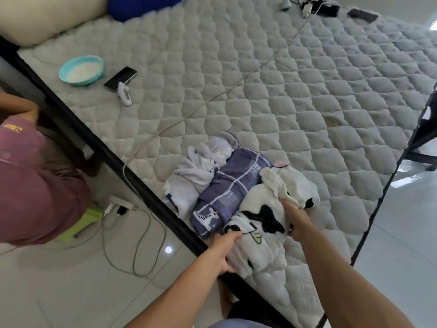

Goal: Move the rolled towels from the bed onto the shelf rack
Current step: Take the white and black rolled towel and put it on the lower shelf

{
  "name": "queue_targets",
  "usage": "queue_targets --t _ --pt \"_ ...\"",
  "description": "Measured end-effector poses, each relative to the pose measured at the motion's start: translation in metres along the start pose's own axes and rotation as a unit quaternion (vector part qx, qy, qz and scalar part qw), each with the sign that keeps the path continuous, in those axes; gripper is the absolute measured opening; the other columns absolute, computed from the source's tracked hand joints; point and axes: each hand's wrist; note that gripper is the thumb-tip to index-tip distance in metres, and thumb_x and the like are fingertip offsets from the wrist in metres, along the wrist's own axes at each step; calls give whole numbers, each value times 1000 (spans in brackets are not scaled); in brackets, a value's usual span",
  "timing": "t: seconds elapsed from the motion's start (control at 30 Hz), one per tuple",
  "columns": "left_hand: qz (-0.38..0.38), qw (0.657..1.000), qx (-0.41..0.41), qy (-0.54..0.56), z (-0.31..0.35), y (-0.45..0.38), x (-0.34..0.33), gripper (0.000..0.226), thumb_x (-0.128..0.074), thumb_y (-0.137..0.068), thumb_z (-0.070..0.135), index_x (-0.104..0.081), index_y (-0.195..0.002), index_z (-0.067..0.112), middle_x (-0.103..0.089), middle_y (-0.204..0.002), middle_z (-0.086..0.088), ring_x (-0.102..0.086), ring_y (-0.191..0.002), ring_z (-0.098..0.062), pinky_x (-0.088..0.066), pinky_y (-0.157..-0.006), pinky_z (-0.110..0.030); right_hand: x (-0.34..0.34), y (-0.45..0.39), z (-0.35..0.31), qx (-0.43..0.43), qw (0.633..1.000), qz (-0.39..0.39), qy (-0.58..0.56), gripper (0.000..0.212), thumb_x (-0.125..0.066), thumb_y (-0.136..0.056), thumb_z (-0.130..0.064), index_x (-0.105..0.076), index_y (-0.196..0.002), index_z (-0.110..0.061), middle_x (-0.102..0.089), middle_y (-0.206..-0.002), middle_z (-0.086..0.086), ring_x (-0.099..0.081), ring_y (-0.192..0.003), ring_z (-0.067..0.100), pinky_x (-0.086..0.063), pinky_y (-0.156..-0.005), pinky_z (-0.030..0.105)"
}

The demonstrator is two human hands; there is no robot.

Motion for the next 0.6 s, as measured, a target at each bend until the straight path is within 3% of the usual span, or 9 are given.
queue_targets --t 0.1,0.2,0.27,0.37,0.5,0.6 --pt "7 1000 -23 5 -4 1 -1 66 -71 -84 28 -36 -140 22 -44 -141 -9 -45 -108 -30 -50 -84 -59 1 3 3 1 1000 20 1 109 -83 -35 -56 -46 -130 -18 -64 -110 8 -65 -93 29 -57 -82 47" --pt "-4 999 -46 0 -7 6 0 63 -68 -87 26 -37 -141 24 -42 -143 -8 -43 -109 -29 -49 -86 -58 2 20 3 38 999 34 10 81 -77 -62 -50 -49 -127 -11 -60 -111 10 -59 -95 28 -52 -75 39" --pt "-7 998 -64 -7 -10 10 0 59 -68 -86 28 -41 -139 25 -44 -143 -7 -45 -109 -29 -49 -86 -57 3 30 6 63 997 46 18 76 -72 -68 -51 -50 -127 -9 -60 -115 11 -56 -94 28 -48 -69 37" --pt "-4 997 -79 -8 -14 21 5 51 -67 -86 29 -48 -133 25 -49 -139 -7 -49 -111 -31 -48 -84 -53 3 52 13 117 992 42 -14 62 -70 -76 -42 -49 -126 -12 -59 -117 7 -56 -105 29 -51 -87 43" --pt "-10 995 -98 -22 -22 35 16 43 -68 -86 30 -54 -127 24 -51 -133 -5 -48 -110 -31 -46 -80 -49 4 82 30 191 980 38 -35 22 -69 -80 -36 -54 -93 -28 -59 -96 -2 -57 -100 26 -50 -92 48" --pt "-3 994 -103 -32 -34 48 28 52 -72 -82 35 -53 -129 26 -47 -137 -5 -46 -114 -31 -47 -77 -48 2 100 42 226 972 58 -14 43 -70 -65 -51 -53 -98 -29 -63 -106 3 -61 -100 28 -52 -90 52"
Point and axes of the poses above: each hand's wrist, its own y-axis away from the middle knuckle, its own x-axis out of the back of the hand, z = x × y
